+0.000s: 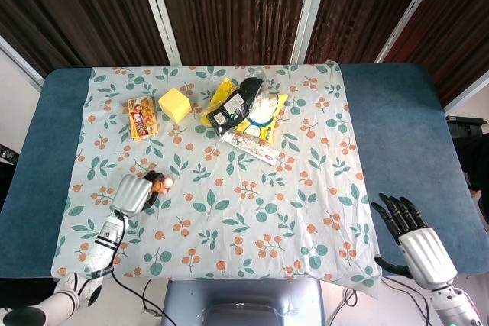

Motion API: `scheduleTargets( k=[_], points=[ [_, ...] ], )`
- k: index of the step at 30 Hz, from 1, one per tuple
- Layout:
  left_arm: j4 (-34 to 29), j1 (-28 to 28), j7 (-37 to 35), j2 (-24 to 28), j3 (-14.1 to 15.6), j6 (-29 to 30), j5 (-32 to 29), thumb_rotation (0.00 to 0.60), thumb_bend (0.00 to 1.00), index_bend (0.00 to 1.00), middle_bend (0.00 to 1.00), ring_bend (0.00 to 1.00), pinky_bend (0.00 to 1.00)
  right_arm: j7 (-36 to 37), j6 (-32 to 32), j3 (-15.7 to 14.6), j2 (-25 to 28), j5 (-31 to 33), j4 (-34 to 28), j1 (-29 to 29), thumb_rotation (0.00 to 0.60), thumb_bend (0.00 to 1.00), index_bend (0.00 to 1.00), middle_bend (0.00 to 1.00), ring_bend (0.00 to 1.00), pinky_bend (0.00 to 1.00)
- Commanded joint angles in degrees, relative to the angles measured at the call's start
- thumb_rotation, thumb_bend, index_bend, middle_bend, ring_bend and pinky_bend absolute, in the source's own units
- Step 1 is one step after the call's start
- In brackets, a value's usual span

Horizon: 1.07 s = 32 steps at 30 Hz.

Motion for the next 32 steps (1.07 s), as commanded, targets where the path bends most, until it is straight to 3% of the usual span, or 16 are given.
scheduleTargets(
  k=[1,5,8,10,12,14,16,17,21,24,32],
  points=[
    [-1.2,0.0,0.0,0.8,0.1,0.0,0.1,0.600,0.41,0.02,0.04,0.93,1.00,0.0,0.0,0.0,0.0,0.0,0.0,0.0,0.600,0.11,0.00,0.00,0.00,0.00],
    [-3.8,0.6,0.2,2.2,0.3,2.0,0.6,0.600,0.41,0.01,0.00,0.93,1.00,-0.1,0.0,-0.1,-0.1,-0.1,0.0,0.0,0.600,0.12,0.00,0.00,0.00,0.00],
    [-10.9,3.4,2.9,7.2,1.8,8.1,2.5,0.600,0.41,0.04,0.03,0.92,1.00,-0.3,0.4,-0.2,-0.2,-0.6,-0.1,-0.2,0.600,0.12,0.00,0.00,0.00,0.00],
    [-18.9,6.0,5.4,12.3,2.7,11.9,3.3,0.600,0.41,0.06,0.09,0.80,0.97,-0.5,0.2,-0.3,-0.3,-0.7,-0.1,-0.2,0.600,0.12,0.00,0.00,0.00,0.00],
    [-29.2,9.7,7.2,18.5,4.5,17.2,4.6,0.600,0.41,0.08,0.12,0.51,0.78,-0.7,-0.1,-0.3,-0.4,-0.6,-0.1,-0.1,0.600,0.12,0.00,0.00,0.00,0.00],
    [-37.6,12.9,7.6,24.0,6.7,21.4,6.1,0.600,0.41,0.09,0.12,0.21,0.43,-1.1,-0.4,-0.4,-0.5,-0.5,-0.2,-0.1,0.600,0.12,0.00,0.00,0.00,0.00],
    [-45.1,16.6,7.4,29.6,9.6,25.3,7.5,0.600,0.41,0.09,0.11,0.09,0.21,-1.3,-0.7,-0.5,-0.7,-0.6,-0.2,0.0,0.600,0.12,0.00,0.00,0.00,0.00],
    [-47.4,18.1,7.1,31.6,10.8,26.7,8.0,0.600,0.41,0.09,0.10,0.06,0.16,-1.4,-0.8,-0.5,-0.7,-0.6,-0.2,0.0,0.600,0.12,0.00,0.00,0.00,0.00],
    [-51.2,24.1,3.6,36.6,14.2,31.5,8.3,0.599,0.41,0.06,0.08,0.00,0.04,-1.5,-1.1,-0.9,-0.8,-1.2,-0.6,0.1,0.600,0.12,0.00,0.00,0.00,0.00],
    [-52.5,24.7,2.2,39.5,15.7,29.7,8.8,0.583,0.39,0.03,0.03,0.00,0.00,-1.5,-1.2,-1.1,-0.9,-2.0,-0.7,0.3,0.600,0.12,0.00,0.00,0.00,0.00],
    [-52.8,24.9,1.6,41.5,15.0,26.6,9.7,0.574,0.39,0.00,0.00,0.00,0.00,-2.1,-2.0,-1.5,-1.6,-2.3,-0.6,0.5,0.600,0.12,0.00,0.00,0.00,0.00]
  ],
)
